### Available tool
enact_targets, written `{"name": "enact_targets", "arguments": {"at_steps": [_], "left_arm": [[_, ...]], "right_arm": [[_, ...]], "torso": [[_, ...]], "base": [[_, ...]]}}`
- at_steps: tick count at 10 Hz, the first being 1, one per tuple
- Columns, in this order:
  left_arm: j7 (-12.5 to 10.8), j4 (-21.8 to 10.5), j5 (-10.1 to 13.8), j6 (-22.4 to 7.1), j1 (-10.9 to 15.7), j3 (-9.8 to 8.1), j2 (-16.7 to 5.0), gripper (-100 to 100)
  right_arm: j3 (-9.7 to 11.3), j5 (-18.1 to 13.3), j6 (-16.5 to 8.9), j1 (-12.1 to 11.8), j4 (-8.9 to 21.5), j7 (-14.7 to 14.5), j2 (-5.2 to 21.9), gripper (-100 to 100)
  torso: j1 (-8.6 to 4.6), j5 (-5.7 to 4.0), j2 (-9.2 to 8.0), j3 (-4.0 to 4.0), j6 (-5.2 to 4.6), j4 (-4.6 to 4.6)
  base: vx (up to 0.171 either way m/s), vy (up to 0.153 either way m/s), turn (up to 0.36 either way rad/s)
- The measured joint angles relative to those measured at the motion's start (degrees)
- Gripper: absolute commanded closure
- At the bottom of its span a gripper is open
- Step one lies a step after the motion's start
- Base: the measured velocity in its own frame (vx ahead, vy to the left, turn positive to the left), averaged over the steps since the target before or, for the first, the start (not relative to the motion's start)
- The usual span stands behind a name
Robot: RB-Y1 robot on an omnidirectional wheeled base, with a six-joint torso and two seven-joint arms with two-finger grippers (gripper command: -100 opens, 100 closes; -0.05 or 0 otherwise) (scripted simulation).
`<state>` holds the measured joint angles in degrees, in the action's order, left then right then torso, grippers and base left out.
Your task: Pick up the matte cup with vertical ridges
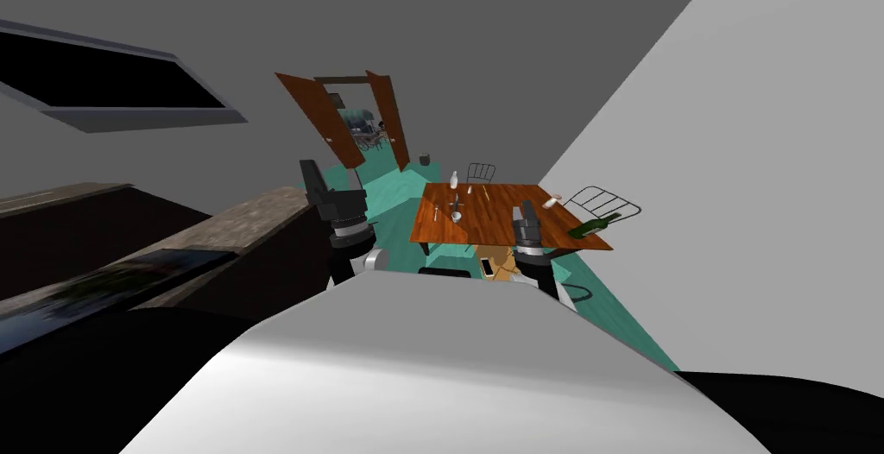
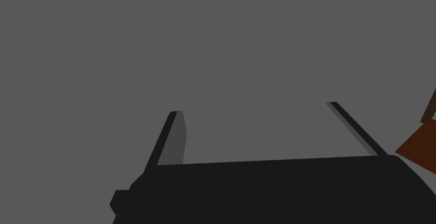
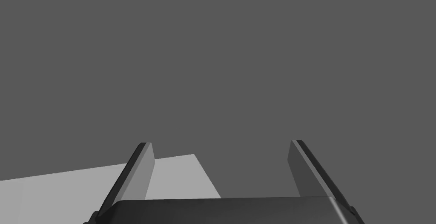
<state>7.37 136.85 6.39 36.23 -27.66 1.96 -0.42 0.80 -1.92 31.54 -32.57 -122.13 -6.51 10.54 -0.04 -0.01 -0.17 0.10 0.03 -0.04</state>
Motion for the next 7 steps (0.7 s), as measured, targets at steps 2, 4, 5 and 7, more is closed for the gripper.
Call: {"name": "enact_targets", "arguments": {"at_steps": [2, 4, 5, 7], "left_arm": [[0.00, 0.00, 0.00, 0.00, -0.01, -0.01, 0.00, 0], [0.00, 0.00, 0.00, 0.00, -0.01, -0.01, 0.00, 0], [0.00, 0.00, 0.00, 0.00, 0.00, 0.00, 0.00, 0], [0.00, 0.00, 0.00, 0.00, 0.00, 0.00, 0.00, 0]], "right_arm": [[0.62, -0.82, 0.15, -1.08, 3.97, -2.06, 1.49, -100], [-0.40, -0.66, -0.66, -1.44, 7.35, -2.61, 3.88, -100], [-0.82, -0.70, -1.28, -1.20, 9.57, -3.18, 5.30, -100], [-0.82, -1.16, -1.44, -1.72, 13.69, -4.60, 6.72, -100]], "torso": [[-0.04, -0.01, -0.03, 0.02, -0.06, -0.01], [0.00, 0.00, 0.01, 0.00, -0.04, 0.00], [0.00, 0.00, 0.03, -0.02, 0.00, 0.00], [0.01, 0.00, 0.04, -0.02, 0.01, 0.00]], "base": [[-0.054, 0.005, 0.153], [-0.038, 0.012, 0.305], [-0.032, 0.008, 0.229], [-0.048, 0.016, 0.477]]}}
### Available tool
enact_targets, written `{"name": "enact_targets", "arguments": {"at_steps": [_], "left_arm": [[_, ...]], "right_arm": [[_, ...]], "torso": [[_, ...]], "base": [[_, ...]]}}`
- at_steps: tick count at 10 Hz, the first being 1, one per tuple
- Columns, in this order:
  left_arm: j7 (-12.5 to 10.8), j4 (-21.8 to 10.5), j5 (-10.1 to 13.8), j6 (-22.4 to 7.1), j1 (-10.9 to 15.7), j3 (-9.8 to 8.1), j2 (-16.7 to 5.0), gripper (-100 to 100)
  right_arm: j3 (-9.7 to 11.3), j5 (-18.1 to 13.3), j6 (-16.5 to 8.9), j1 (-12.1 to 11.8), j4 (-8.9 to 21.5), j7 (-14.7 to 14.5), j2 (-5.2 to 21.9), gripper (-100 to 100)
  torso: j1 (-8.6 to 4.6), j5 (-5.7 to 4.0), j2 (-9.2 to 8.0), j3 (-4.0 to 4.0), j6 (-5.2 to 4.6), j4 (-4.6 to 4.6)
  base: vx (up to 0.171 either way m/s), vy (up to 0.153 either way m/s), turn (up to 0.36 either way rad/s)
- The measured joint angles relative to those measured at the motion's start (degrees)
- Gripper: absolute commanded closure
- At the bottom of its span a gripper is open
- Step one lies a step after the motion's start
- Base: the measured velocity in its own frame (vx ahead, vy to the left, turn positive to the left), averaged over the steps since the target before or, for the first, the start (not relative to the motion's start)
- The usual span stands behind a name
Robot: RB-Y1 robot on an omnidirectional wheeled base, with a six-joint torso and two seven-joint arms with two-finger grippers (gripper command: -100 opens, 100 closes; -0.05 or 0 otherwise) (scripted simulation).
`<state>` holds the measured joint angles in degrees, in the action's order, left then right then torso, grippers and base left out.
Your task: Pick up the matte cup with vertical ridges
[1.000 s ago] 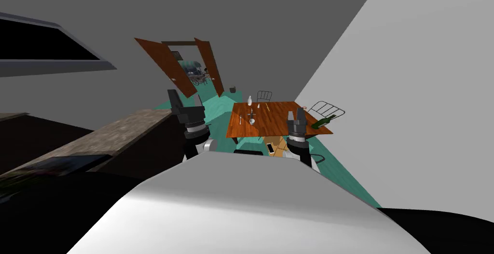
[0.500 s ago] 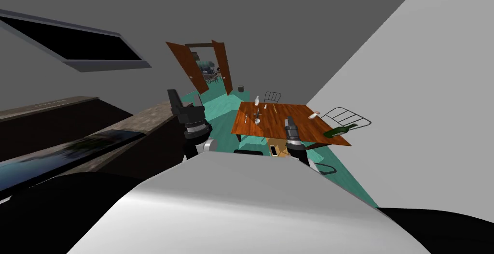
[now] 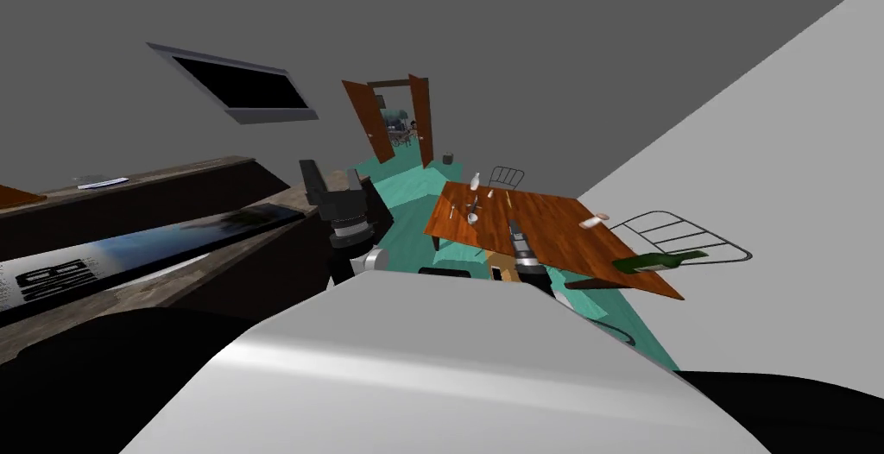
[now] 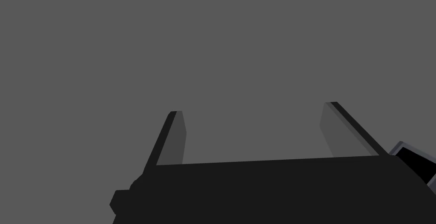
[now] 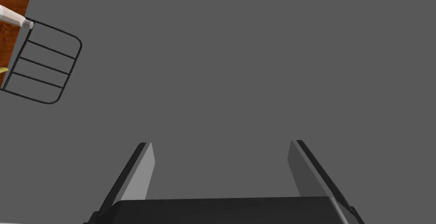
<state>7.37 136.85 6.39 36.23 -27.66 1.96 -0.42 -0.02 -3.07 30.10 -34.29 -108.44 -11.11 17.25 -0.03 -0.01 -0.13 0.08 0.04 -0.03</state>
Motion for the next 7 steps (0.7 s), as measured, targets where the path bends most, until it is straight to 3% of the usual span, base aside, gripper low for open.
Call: {"name": "enact_targets", "arguments": {"at_steps": [3, 4, 6, 7], "left_arm": [[0.00, 0.00, 0.00, 0.00, 0.00, 0.00, 0.00, 0], [0.00, 0.00, 0.00, 0.00, -0.01, -0.01, 0.00, 0], [0.00, 0.00, 0.00, 0.00, -0.01, -0.01, 0.00, 0], [0.00, 0.00, 0.00, 0.00, -0.02, -0.01, 0.00, 0]], "right_arm": [[-1.21, -0.13, -2.34, -2.23, 4.29, -1.89, 4.42, -100], [-1.11, -0.38, -2.37, -2.36, 5.81, -2.63, 4.68, -100], [-1.29, -0.58, -1.59, -1.36, 11.65, -3.58, 5.80, -100], [-1.23, -0.81, -2.30, -2.30, 12.10, -4.28, 6.01, -100]], "torso": [[-0.03, 0.00, -0.01, 0.01, -0.03, 0.00], [-0.04, -0.01, 0.03, -0.01, -0.06, 0.00], [-0.05, -0.01, 0.09, -0.05, -0.02, 0.02], [-0.05, 0.00, 0.08, -0.04, -0.08, 0.01]], "base": [[-0.033, 0.011, 0.326], [-0.008, 0.002, 0.015], [-0.015, 0.014, 0.335], [-0.026, 0.017, 0.420]]}}
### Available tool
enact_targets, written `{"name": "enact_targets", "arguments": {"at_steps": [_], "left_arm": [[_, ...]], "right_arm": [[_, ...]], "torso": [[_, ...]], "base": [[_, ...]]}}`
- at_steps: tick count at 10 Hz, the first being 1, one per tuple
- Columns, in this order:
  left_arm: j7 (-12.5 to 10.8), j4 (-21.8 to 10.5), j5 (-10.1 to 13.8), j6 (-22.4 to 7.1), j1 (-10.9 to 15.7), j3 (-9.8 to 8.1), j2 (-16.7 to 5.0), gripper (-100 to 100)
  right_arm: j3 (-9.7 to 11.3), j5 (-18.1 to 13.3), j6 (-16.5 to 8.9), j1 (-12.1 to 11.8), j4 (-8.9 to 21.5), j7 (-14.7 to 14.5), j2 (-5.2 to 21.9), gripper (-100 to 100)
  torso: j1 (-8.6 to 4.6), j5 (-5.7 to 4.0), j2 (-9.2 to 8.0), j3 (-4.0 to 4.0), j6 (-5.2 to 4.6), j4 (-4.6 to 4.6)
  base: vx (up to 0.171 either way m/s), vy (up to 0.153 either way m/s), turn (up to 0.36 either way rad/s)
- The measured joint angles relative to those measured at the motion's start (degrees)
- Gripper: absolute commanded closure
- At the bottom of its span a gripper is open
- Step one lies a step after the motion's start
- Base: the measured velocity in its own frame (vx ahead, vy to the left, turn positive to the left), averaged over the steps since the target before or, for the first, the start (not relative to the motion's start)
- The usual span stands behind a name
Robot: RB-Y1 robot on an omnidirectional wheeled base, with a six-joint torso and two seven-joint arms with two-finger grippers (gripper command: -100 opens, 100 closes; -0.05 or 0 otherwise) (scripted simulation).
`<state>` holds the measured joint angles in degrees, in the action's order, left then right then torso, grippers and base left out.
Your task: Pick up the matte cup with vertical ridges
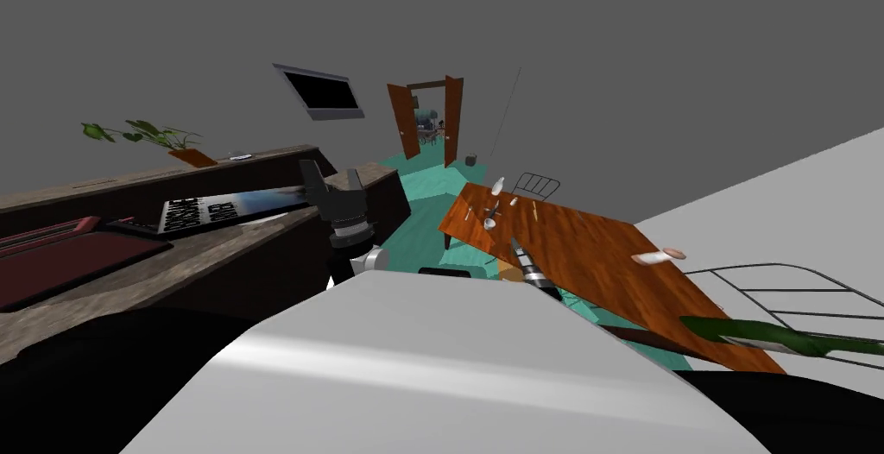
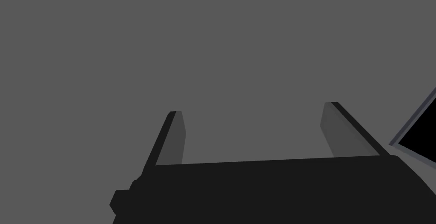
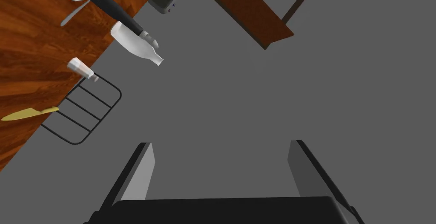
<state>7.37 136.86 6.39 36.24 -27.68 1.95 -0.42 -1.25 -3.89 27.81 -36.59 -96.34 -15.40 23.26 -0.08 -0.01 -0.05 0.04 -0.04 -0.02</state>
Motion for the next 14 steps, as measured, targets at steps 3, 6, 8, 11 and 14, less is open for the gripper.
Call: {"name": "enact_targets", "arguments": {"at_steps": [3, 6, 8, 11, 14], "left_arm": [[0.00, 0.00, 0.00, 0.00, 0.00, 0.00, 0.00, 0], [0.00, 0.00, 0.00, 0.00, 0.00, 0.00, 0.00, 0], [0.00, 0.00, 0.00, 0.00, 0.00, 0.00, 0.00, 0], [0.00, 0.00, 0.00, 0.00, 0.00, 0.00, 0.00, 0], [0.00, 0.00, 0.00, 0.00, -0.01, -0.01, 0.00, 0]], "right_arm": [[-0.73, -0.27, -0.50, -1.03, 6.15, -1.94, 2.99, -100], [-1.03, -0.82, -2.07, -2.28, 10.96, -4.29, 4.29, -100], [-1.30, -0.82, -2.35, -2.06, 13.95, -4.75, 5.67, -100], [-1.74, -1.21, -2.80, -2.70, 19.50, -6.76, 6.92, -100], [-2.03, -1.48, -2.73, -2.88, 25.53, -8.35, 7.76, -100]], "torso": [[-0.01, 0.00, -0.02, 0.01, 0.03, -0.01], [-0.03, 0.00, 0.03, -0.02, 0.00, 0.00], [-0.03, 0.00, 0.06, -0.03, 0.02, 0.00], [-0.04, -0.01, 0.07, -0.03, 0.00, 0.01], [-0.07, -0.01, 0.08, -0.04, -0.04, 0.01]], "base": [[-0.018, 0.014, 0.310], [-0.005, 0.008, 0.271], [-0.003, 0.013, 0.302], [0.000, 0.004, 0.285], [0.006, 0.003, 0.323]]}}
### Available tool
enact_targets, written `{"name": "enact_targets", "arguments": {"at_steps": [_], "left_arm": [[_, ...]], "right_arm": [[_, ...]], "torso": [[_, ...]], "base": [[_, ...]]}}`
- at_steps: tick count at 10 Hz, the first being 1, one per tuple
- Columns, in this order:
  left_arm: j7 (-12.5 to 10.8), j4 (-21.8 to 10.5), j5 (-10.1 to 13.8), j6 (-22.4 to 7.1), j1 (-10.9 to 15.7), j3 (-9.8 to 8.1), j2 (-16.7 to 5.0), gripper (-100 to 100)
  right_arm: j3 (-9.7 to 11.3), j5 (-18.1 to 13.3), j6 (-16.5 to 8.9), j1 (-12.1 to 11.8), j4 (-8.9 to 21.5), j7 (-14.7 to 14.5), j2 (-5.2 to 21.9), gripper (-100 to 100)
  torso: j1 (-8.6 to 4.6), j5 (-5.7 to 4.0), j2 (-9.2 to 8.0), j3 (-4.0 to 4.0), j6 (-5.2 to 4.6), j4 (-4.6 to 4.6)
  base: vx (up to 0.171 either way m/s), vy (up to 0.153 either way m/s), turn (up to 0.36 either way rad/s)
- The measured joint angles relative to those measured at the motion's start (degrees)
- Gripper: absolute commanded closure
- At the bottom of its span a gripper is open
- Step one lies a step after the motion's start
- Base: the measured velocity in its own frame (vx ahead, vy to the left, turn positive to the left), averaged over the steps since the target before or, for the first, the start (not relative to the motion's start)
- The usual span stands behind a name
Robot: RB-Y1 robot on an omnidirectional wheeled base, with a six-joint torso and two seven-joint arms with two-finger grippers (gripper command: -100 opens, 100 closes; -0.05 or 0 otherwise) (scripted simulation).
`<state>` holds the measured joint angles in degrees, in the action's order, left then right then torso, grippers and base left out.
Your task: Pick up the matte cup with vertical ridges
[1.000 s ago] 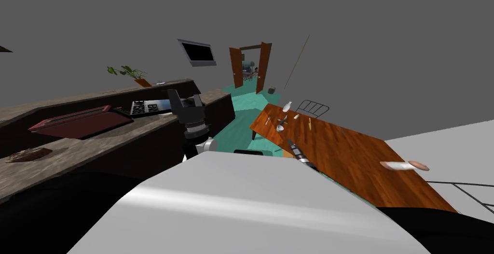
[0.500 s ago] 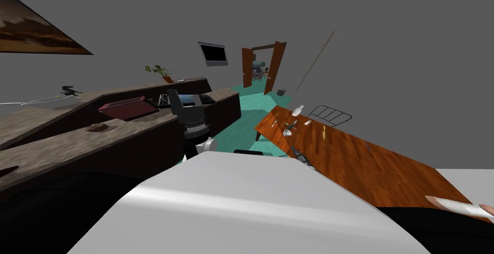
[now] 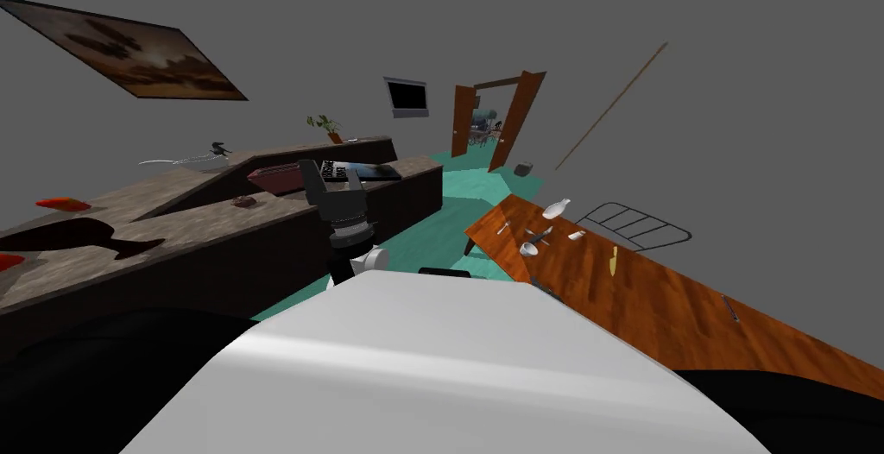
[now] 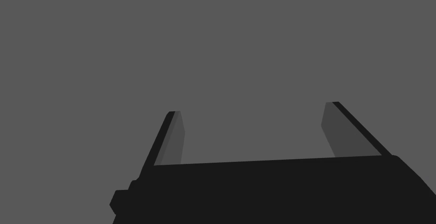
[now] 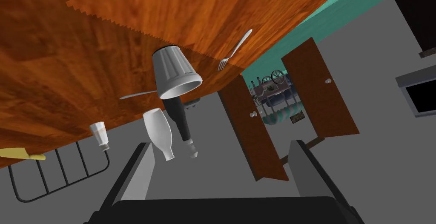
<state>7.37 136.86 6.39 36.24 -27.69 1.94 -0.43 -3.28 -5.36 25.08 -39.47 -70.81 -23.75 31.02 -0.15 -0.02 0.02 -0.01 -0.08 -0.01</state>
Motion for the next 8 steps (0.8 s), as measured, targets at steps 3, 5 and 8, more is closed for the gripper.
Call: {"name": "enact_targets", "arguments": {"at_steps": [3, 5, 8], "left_arm": [[0.00, 0.00, 0.00, 0.00, 0.01, 0.00, 0.00, 0], [0.00, 0.00, 0.00, 0.00, -0.01, -0.01, 0.00, 0], [0.00, 0.00, 0.00, 0.00, 0.00, 0.00, 0.00, 0]], "right_arm": [[-0.50, -0.32, -0.54, -0.45, 6.01, -2.02, 1.31, -100], [-0.66, -0.36, -0.60, -0.58, 9.42, -2.57, 1.86, -100], [-0.87, -0.63, -0.47, -0.03, 16.58, -4.13, 2.87, -100]], "torso": [[-0.02, 0.00, 0.04, -0.02, 0.06, 0.00], [-0.01, -0.01, 0.02, -0.01, -0.05, 0.01], [-0.06, -0.02, 0.08, -0.04, 0.02, 0.01]], "base": [[0.011, -0.004, 0.359], [0.010, -0.004, 0.159], [0.021, -0.020, 0.379]]}}
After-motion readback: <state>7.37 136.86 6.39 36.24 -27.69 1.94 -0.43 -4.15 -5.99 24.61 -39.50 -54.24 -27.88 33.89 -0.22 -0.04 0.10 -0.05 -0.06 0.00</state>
